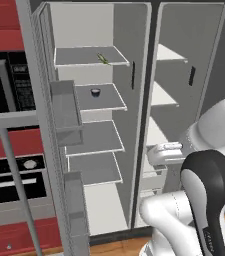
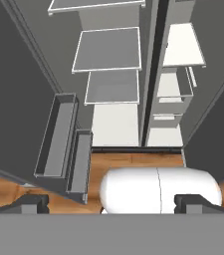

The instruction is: Pick up the frozen fish from the freezer, place it on any shelf in the fridge, and close the fridge and freezer doors when done.

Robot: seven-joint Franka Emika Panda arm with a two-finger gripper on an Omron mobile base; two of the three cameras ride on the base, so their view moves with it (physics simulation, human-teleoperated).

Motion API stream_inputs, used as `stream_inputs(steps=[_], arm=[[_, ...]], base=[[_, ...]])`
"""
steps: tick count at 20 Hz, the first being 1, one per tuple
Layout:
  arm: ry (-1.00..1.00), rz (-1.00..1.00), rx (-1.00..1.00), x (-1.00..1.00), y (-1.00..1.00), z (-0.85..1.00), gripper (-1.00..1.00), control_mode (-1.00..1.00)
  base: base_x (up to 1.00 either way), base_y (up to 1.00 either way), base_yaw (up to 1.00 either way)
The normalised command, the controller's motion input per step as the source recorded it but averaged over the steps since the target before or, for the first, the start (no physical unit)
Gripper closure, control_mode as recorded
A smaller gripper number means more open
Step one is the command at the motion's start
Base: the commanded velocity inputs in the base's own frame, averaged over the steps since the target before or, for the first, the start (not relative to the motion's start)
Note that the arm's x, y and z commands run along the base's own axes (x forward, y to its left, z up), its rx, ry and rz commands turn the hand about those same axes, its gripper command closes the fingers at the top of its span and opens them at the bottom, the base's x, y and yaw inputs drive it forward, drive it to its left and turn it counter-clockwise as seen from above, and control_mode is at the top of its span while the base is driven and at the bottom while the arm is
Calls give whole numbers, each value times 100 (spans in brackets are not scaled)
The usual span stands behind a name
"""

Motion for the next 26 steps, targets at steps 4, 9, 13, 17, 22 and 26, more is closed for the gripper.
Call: stream_inputs(steps=[4, 9, 13, 17, 22, 26], arm=[[0, 0, 0, 0, 0, 0, -100, 100], [0, 0, 0, 0, 0, 0, -100, 100], [0, 0, 0, 0, 0, 0, -100, 100], [0, 0, 0, 0, 0, 0, -100, 100], [0, 0, 0, 0, 0, 0, -100, 100], [0, 0, 0, 0, 0, 0, -100, 100]], base=[[-100, 0, 0], [-87, 0, 0], [-44, 0, 0], [-1, 0, 0], [0, 0, 0], [2, 0, 0]])
